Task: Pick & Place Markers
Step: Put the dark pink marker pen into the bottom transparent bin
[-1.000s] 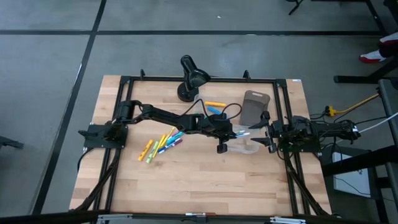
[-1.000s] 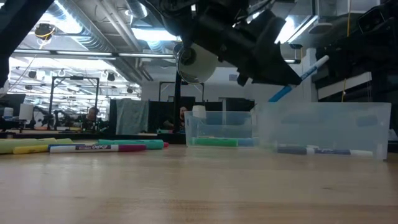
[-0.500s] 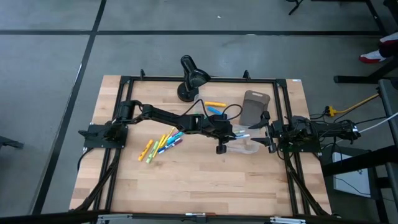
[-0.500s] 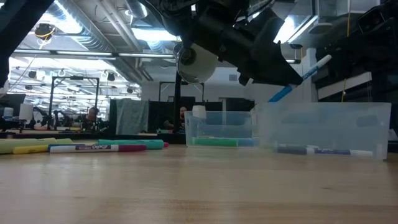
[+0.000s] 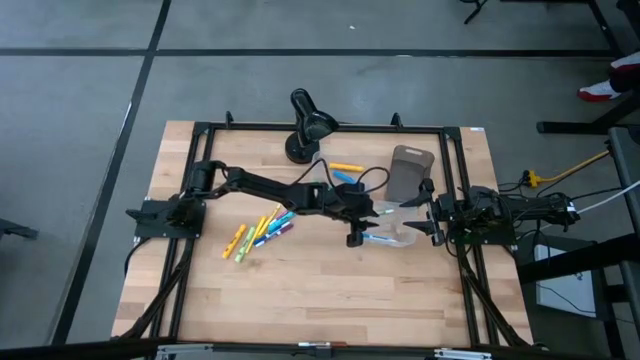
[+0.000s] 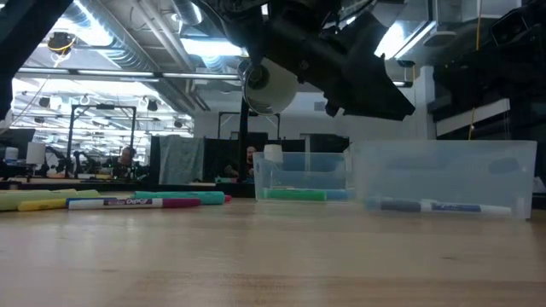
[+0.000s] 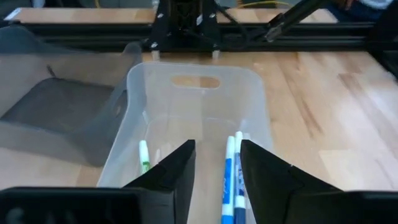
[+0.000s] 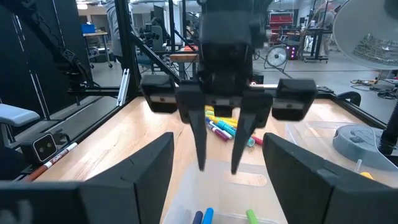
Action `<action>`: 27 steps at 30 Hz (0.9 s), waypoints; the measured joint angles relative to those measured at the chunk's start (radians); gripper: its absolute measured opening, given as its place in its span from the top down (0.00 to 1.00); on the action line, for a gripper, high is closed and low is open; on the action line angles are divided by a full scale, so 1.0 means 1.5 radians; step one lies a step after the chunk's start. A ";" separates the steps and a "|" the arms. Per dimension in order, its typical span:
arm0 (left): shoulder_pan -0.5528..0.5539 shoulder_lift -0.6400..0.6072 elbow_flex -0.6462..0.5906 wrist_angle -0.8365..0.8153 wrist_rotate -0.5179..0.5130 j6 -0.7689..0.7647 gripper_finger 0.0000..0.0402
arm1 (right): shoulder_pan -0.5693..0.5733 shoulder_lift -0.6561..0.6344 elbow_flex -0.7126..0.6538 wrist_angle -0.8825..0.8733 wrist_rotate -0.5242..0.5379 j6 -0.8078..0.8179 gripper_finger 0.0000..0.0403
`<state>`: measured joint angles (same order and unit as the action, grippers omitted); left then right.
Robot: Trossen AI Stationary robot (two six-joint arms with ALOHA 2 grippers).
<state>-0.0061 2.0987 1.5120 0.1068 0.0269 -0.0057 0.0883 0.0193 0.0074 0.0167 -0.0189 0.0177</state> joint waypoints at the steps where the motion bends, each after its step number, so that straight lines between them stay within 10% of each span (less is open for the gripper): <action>1: -0.001 -0.006 0.000 -0.006 0.004 0.002 0.68 | 0.000 0.000 0.000 0.000 0.000 0.000 0.39; 27: -0.119 -0.269 0.000 -0.566 -0.221 -0.012 0.73 | 0.000 0.000 0.000 0.000 0.000 0.000 0.39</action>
<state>-0.1840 1.6950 1.5116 -0.7429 -0.3040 -0.0231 0.0879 0.0193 0.0074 0.0167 -0.0189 0.0177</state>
